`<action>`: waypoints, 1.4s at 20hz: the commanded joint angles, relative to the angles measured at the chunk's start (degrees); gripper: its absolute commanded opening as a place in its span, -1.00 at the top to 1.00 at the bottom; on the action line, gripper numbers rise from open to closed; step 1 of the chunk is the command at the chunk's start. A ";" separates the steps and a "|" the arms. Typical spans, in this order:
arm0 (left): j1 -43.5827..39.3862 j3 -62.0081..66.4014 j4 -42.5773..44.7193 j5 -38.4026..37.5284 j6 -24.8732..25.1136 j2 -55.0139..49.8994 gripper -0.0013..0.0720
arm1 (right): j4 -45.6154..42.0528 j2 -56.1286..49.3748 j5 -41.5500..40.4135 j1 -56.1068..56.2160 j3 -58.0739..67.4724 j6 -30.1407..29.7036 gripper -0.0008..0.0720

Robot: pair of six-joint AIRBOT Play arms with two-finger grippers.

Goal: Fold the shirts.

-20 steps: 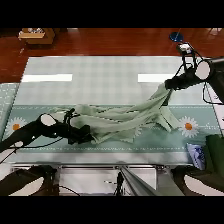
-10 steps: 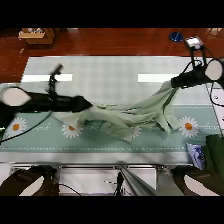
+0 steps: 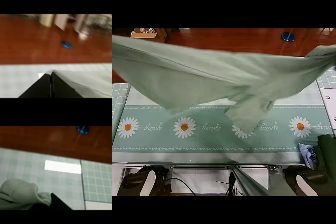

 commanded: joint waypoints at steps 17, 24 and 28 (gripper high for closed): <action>6.54 23.58 7.78 -35.36 -11.19 4.85 0.92 | 1.66 2.97 39.04 0.00 29.99 -0.63 0.91; 6.54 -7.37 7.80 -34.69 -3.82 1.29 0.92 | 5.33 -17.22 32.37 -0.02 15.23 -7.23 0.91; 6.43 -27.23 6.93 -12.44 -1.86 -2.49 0.92 | 5.64 -33.42 10.84 0.00 13.29 -8.72 0.91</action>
